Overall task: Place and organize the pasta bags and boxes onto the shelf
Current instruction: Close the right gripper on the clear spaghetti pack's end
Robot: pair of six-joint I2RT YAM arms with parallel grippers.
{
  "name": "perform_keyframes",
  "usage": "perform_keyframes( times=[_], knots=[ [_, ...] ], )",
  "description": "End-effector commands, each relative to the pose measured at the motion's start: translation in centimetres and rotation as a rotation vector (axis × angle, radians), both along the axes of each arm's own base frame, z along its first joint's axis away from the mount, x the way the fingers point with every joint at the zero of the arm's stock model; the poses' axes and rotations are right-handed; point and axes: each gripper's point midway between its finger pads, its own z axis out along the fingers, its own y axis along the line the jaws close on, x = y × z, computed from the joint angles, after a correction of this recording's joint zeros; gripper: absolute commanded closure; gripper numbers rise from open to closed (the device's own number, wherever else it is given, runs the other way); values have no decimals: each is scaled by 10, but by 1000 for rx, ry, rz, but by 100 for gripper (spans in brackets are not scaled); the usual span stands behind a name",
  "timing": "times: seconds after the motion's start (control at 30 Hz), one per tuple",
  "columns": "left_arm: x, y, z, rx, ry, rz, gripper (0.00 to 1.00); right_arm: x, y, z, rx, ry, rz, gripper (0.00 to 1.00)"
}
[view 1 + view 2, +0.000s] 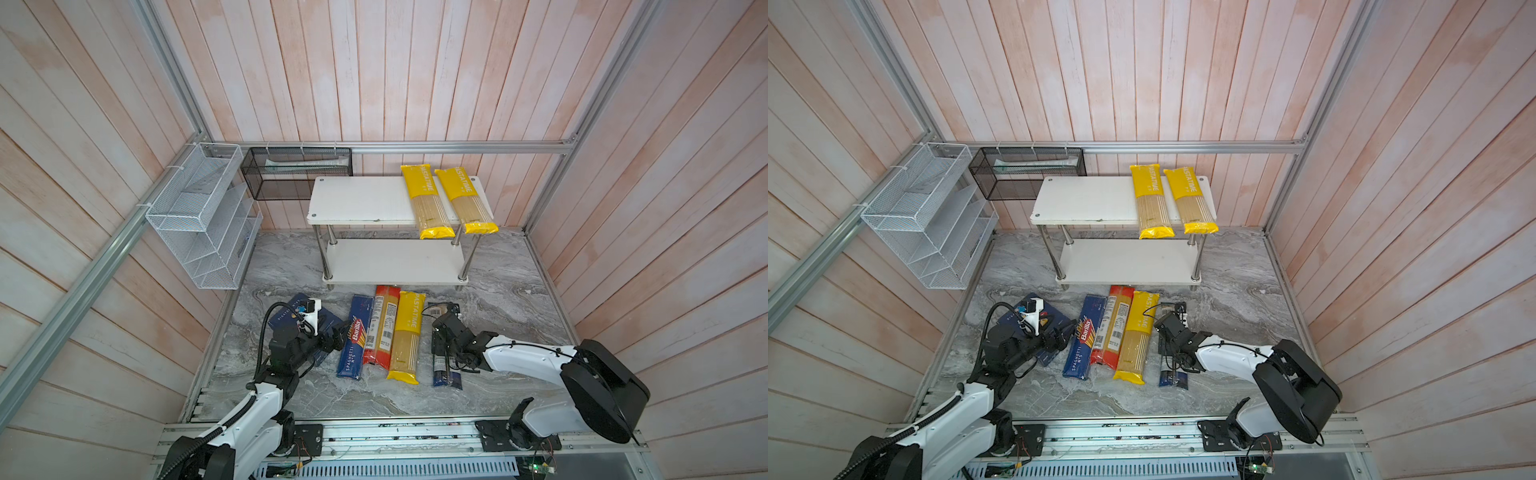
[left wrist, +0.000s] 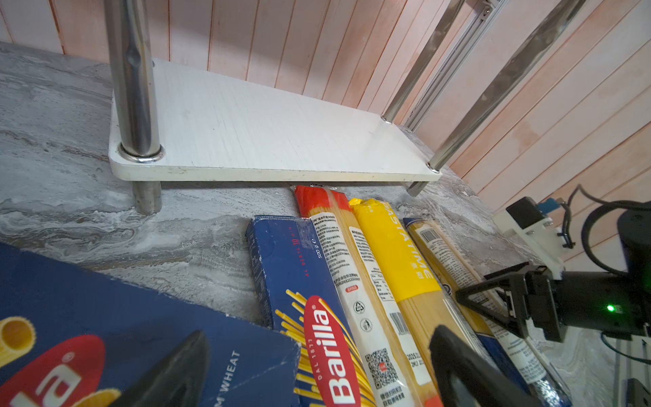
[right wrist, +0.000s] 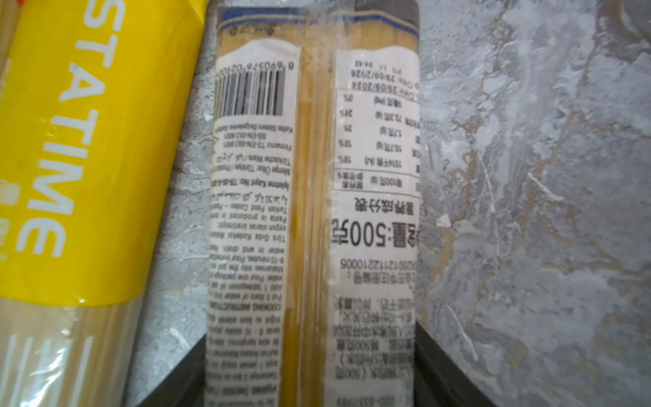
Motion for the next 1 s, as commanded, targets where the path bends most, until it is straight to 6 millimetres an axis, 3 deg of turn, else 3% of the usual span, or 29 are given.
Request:
perform_keyframes(
  times=[0.0, 0.33, 0.43, 0.8, 0.97],
  knots=[
    [4, -3, 14, 2, -43, -11, 0, -26, -22, -22, -62, 110, -17, 31],
    [4, -4, 14, 2, -42, -13, 0, -25, -20, -7, -16, 68, -17, 45],
    [5, -3, 14, 3, -43, -11, 1, -23, -21, -2, 6, 48, -25, 56],
    [4, -4, 14, 4, -42, -12, 0, -15, -20, 18, 102, 0, -28, 65],
    [5, -3, 13, 5, -41, -9, 0, -8, -16, 34, 164, -41, -20, 78]
  ],
)
